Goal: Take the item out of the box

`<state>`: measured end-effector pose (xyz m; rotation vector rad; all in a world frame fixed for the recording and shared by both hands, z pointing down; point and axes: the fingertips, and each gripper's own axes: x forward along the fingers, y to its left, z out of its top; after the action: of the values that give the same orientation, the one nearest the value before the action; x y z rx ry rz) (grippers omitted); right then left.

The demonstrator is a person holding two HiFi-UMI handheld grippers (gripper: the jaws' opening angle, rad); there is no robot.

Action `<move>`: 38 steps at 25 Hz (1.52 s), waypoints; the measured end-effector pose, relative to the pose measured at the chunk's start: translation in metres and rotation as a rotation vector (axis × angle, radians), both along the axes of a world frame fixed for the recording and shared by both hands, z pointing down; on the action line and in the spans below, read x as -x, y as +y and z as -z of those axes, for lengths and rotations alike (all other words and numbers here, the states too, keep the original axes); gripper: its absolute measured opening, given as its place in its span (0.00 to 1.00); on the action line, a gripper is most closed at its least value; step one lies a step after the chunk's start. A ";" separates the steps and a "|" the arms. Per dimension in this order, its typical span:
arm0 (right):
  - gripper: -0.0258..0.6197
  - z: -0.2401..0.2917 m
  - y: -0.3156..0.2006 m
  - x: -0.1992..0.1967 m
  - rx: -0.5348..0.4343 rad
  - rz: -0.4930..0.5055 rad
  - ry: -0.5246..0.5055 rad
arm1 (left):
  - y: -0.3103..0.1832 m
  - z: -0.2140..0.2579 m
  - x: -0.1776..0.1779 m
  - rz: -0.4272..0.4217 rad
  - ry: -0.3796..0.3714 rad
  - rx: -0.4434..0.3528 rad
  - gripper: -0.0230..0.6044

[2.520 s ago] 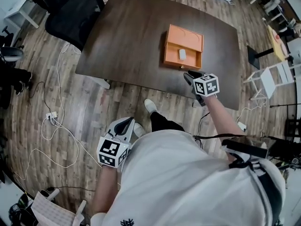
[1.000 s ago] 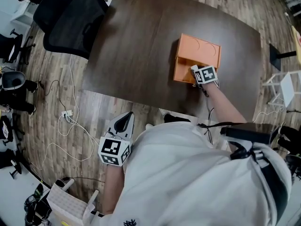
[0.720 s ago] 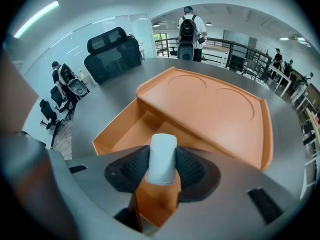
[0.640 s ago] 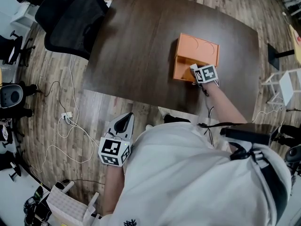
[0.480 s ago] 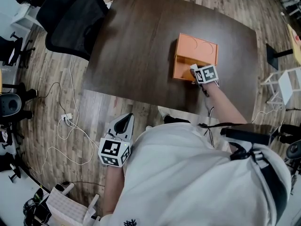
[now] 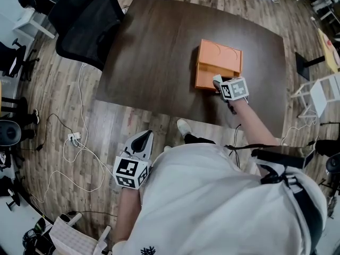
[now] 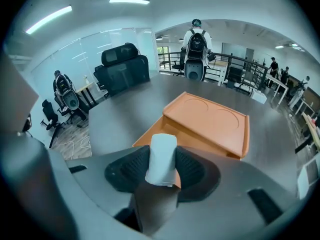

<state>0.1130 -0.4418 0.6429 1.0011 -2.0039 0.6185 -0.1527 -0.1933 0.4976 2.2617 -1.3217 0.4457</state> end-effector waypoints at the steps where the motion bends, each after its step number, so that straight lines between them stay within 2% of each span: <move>1: 0.29 0.006 0.005 0.003 -0.008 0.001 -0.008 | 0.003 -0.001 0.001 -0.006 0.004 -0.001 0.05; 12: 0.29 0.070 0.095 0.036 -0.091 0.057 -0.096 | 0.048 0.000 0.003 -0.064 0.040 -0.027 0.05; 27: 0.29 0.111 0.200 0.071 -0.142 0.125 -0.191 | 0.098 -0.011 0.007 -0.107 0.053 -0.027 0.05; 38: 0.29 0.124 0.252 0.079 -0.150 0.155 -0.219 | 0.118 -0.003 -0.002 -0.144 0.048 -0.042 0.05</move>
<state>0.0338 -0.1901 0.5189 0.8847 -2.3255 0.5177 -0.1507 -0.0753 0.5011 2.3967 -1.1597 0.4130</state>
